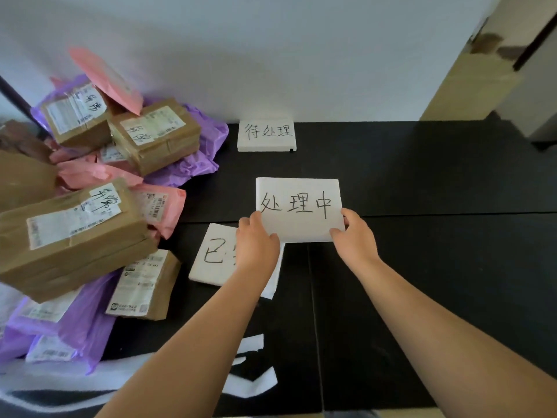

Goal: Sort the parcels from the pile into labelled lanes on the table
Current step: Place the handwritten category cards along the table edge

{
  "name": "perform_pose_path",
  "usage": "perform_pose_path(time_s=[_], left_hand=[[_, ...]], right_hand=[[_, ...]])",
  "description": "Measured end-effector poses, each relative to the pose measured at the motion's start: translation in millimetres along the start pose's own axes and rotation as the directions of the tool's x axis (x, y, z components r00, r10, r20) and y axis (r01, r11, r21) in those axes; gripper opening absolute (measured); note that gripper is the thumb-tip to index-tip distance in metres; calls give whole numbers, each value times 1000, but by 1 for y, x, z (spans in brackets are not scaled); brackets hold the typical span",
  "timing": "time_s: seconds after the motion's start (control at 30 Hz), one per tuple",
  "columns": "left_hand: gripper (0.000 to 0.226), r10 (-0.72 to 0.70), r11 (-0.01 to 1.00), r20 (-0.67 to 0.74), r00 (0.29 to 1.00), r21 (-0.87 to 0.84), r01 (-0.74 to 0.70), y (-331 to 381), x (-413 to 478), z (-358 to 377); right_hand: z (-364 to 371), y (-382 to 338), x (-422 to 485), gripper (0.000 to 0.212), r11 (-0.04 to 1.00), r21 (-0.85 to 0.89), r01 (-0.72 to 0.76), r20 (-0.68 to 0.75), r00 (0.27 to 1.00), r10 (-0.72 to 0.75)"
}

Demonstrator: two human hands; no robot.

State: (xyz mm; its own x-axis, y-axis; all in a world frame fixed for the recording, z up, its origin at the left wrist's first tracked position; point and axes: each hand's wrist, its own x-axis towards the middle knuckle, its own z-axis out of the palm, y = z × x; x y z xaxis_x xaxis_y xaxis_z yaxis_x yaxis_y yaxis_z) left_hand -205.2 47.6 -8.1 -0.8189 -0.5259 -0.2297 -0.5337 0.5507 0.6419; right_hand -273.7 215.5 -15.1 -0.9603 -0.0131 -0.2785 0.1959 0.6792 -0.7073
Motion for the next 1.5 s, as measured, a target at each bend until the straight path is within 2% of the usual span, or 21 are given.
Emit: perform_pose_path(time_s=[0.17,0.37,0.63,0.87,1.23,1.4,1.5], left_hand=[[49,0,998,-21,1000,-67,-2,56,21,37],[44,8,998,-30,1000,-67,-10,119,59,81],[43,6,998,-38,999,-67,-8,168,135,117],[46,3,999,42,999,-44,-1,180,209,133],[50,-74,996,98,992,-41,79,178,291,162],[52,-62,997,120,991,-38,67,176,312,172],[53,-59,998,143,988,22,56,174,317,177]], right_hand=[[-49,16,57,55,999,2,42,-4,999,-42],[-100,24,133,49,992,-56,115,-36,993,-117],[-117,23,227,47,985,-102,141,-17,989,-144],[-109,15,297,49,982,-141,124,72,991,-115],[-79,3,369,38,977,-190,99,143,987,-72],[-65,6,390,45,979,-189,74,150,988,-46],[-58,9,395,45,975,-207,81,196,980,-39]])
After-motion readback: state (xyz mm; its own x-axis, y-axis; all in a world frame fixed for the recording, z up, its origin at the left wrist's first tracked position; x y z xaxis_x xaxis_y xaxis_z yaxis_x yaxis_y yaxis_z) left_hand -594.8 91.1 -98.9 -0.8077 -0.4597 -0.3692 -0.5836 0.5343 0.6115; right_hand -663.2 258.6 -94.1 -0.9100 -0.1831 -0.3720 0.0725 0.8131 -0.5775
